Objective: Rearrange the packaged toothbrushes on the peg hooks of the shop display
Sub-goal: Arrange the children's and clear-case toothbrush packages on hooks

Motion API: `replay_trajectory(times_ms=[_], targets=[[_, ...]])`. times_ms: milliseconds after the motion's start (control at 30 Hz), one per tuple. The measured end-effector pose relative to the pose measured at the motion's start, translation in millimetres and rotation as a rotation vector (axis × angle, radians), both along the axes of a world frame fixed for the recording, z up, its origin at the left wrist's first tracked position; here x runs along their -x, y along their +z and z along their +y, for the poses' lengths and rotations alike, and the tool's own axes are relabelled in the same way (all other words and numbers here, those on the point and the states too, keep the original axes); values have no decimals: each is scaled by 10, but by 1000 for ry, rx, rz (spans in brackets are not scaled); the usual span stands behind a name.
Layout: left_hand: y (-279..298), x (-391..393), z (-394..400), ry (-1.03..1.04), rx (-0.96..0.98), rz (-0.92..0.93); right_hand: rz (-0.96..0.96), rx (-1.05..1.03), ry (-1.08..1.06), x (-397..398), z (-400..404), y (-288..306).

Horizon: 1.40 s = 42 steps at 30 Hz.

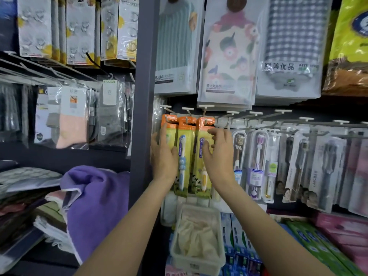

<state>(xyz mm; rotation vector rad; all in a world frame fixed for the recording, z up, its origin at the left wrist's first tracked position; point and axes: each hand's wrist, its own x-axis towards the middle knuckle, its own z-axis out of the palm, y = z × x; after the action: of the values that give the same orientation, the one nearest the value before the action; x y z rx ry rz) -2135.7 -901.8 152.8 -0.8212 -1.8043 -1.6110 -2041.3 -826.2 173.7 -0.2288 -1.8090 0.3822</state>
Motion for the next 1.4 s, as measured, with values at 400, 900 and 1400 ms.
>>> replay_trajectory(times_ms=[400,900,1400], targets=[[-398,-164,184,146,173,248,-146,166,24,131,21,-87],[343,-141,337,176,141,215,-35,167,88,324,97,149],[401,-129,373,59,-11,238,-175,110,15,292,119,225]])
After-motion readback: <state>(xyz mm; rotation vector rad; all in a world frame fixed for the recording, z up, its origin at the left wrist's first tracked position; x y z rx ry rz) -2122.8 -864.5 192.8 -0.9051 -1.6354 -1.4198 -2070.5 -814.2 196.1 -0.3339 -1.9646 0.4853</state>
